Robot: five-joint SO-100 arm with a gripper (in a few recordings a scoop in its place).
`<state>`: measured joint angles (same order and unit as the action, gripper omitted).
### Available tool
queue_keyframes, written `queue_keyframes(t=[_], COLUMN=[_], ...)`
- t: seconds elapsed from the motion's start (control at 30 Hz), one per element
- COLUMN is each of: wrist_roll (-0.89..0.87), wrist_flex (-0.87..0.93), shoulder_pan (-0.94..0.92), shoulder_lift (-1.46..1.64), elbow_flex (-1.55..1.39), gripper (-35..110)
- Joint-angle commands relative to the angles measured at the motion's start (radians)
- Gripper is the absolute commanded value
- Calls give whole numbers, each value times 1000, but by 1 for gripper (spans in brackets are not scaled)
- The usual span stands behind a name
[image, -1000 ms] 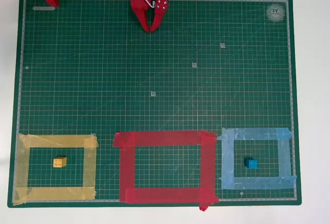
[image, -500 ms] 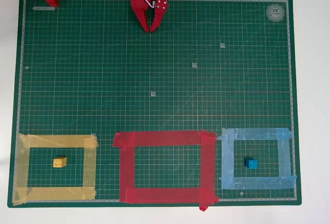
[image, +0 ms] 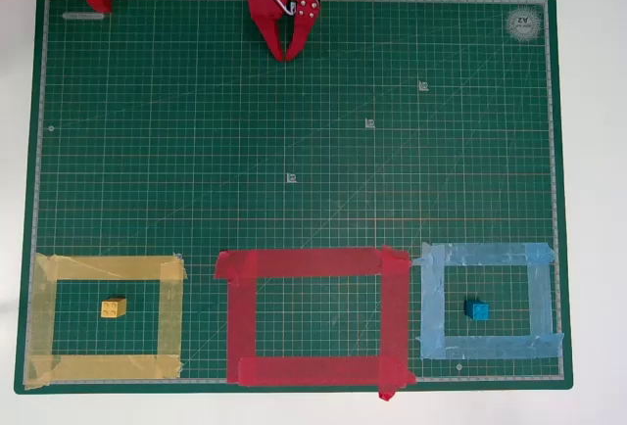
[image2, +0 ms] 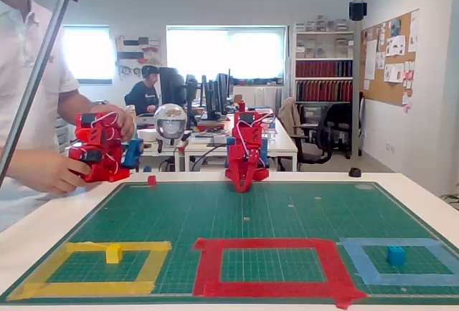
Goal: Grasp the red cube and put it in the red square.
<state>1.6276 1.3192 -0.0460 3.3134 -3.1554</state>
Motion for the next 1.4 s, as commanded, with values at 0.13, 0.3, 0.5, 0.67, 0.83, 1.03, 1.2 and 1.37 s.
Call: queue_keyframes(t=[0.13,0.3,0.5,0.67,0.83,1.03,1.2,1.37], wrist_roll=[17,17,3,3,12,63,517,845], wrist_flex=[15,17,26,100,282,311,293,204], shoulder_pan=[-5,-9,-60,-192,-433,-723,-920,-991], shoulder_lift=[20,-107,-584,-943,-1164,-1150,-1129,-1212], elbow_flex=[-3,156,712,1169,1491,1442,1302,1239], gripper=[0,0,0,0,0,0,0,0])
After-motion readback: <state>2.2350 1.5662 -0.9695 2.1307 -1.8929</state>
